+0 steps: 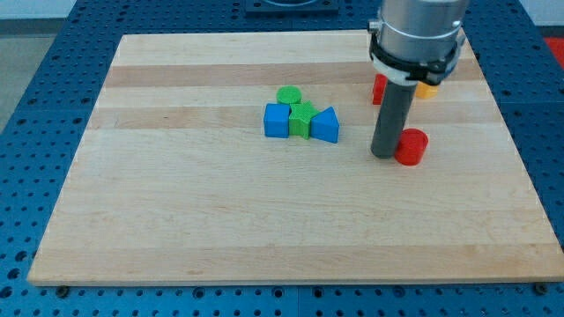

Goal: Slide the red circle upwards

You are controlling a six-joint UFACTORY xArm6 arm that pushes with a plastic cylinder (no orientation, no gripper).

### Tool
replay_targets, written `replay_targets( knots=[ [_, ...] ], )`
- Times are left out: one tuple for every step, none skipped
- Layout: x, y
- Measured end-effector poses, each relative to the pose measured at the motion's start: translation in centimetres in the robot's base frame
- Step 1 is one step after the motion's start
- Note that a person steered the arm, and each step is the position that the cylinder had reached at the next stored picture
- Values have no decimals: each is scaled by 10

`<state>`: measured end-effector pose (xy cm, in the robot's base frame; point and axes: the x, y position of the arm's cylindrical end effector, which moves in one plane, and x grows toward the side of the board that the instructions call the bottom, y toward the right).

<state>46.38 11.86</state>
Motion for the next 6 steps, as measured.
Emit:
replay_targets(
  knots=[
    [28, 1],
    [36, 16],
    [24, 25],
    [8, 25],
    [-8, 25],
    [-14, 24]
  ],
)
